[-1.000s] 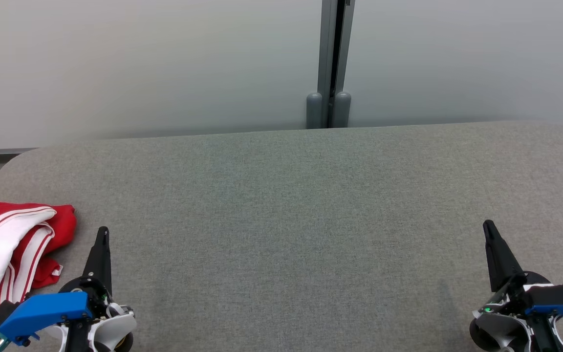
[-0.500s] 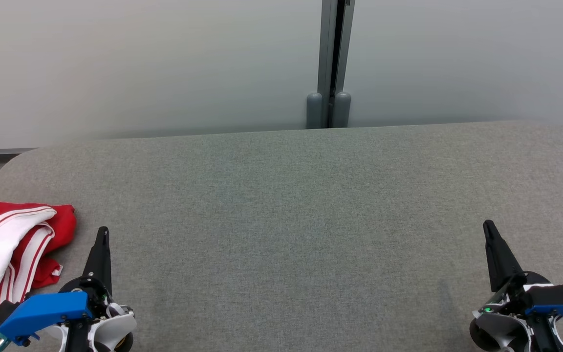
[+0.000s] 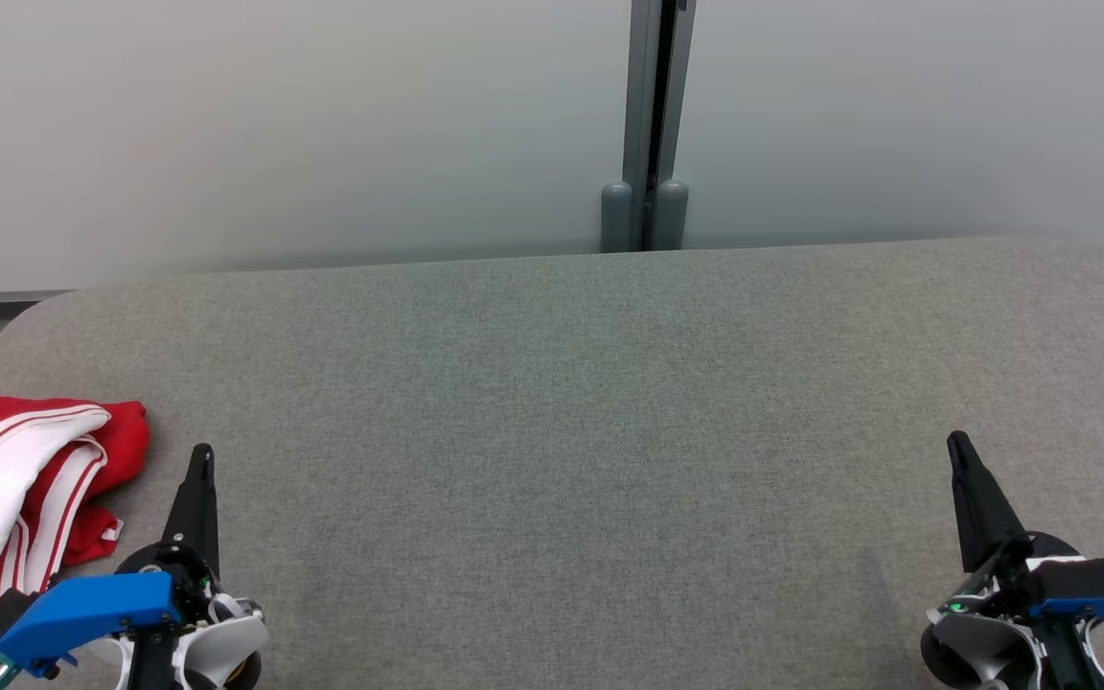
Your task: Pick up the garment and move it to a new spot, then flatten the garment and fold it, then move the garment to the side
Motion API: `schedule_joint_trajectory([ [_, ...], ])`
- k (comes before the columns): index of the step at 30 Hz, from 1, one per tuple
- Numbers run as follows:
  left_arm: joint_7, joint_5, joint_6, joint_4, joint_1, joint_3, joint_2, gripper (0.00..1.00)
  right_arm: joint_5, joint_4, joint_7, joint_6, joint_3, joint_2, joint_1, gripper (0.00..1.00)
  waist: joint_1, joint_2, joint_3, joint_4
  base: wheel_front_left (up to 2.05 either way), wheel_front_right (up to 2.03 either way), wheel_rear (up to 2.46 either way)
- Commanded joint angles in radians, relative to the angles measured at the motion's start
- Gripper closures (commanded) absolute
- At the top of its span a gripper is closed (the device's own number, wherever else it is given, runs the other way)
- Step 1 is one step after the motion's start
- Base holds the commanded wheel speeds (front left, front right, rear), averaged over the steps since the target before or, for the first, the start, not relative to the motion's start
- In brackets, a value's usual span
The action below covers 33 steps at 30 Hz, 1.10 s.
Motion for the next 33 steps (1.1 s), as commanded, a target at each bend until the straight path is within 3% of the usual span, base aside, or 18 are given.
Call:
schedule_joint_trajectory([
  [1, 0.003, -0.003, -0.002, -0.005, -0.009, 0.001, -0.002, 1.00, 0.003, -0.003, 0.004, 0.000, -0.002, -0.006, 0.012, 1.00, 0.0000, 0.0000, 0.000, 0.000, 0.00, 0.00, 0.00],
  [33, 0.003, -0.003, -0.002, -0.005, -0.009, 0.001, -0.002, 1.00, 0.003, -0.003, 0.004, 0.000, -0.002, -0.006, 0.011, 1.00, 0.0000, 0.0000, 0.000, 0.000, 0.00, 0.00, 0.00],
])
